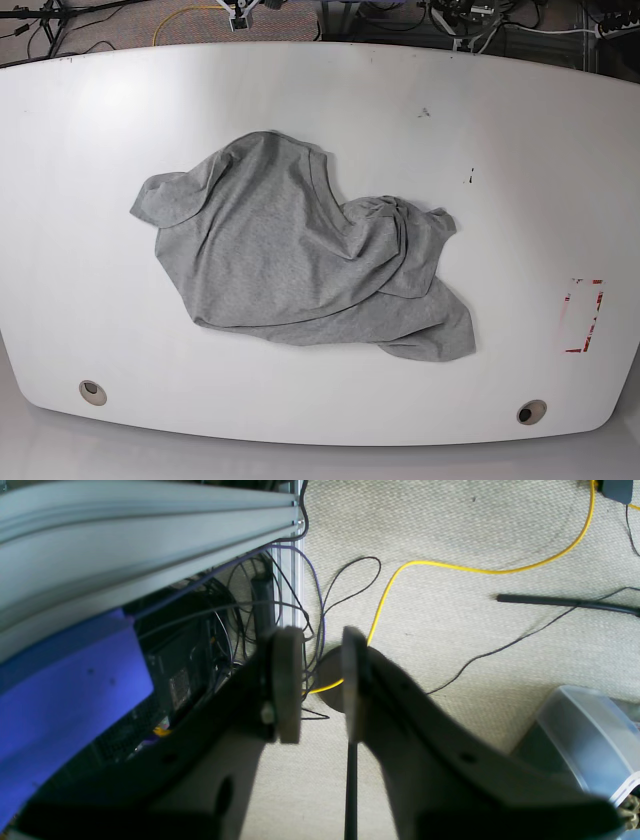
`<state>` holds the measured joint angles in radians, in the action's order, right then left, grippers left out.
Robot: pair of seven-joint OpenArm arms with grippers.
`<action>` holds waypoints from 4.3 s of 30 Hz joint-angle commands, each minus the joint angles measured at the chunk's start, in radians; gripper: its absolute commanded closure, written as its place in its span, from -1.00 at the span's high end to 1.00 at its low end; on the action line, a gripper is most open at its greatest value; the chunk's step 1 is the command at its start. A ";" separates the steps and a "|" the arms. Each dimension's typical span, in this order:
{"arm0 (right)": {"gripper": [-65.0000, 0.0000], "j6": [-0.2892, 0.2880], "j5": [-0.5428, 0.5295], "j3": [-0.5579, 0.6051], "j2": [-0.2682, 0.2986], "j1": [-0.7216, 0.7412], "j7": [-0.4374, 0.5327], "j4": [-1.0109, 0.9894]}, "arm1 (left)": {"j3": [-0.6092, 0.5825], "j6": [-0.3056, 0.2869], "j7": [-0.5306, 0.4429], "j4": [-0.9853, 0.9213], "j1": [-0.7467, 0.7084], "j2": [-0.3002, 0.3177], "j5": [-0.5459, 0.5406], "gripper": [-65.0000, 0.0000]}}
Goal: Fold the T-shirt properly
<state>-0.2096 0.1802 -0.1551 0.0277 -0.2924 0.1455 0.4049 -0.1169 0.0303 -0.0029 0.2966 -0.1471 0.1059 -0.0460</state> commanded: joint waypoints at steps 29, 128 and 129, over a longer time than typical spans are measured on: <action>-0.61 -0.002 -0.002 0.002 0.001 -0.006 -0.006 0.006 | 0.002 0.010 -0.001 0.011 -0.001 0.007 -0.002 -0.95; -0.60 -0.006 -0.002 0.006 0.003 -0.052 -0.018 0.072 | 0.010 0.019 -0.001 0.086 -0.046 0.022 -0.005 -0.60; -0.60 -0.006 -0.001 0.006 0.002 -0.053 -0.018 0.072 | 0.012 0.018 -0.001 0.091 -0.048 0.023 -0.005 -0.60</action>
<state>-0.2100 0.1799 -0.1486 0.0277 -0.3370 0.1215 0.4706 -0.1089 0.0444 0.0025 0.3725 -0.1856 0.1204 -0.0471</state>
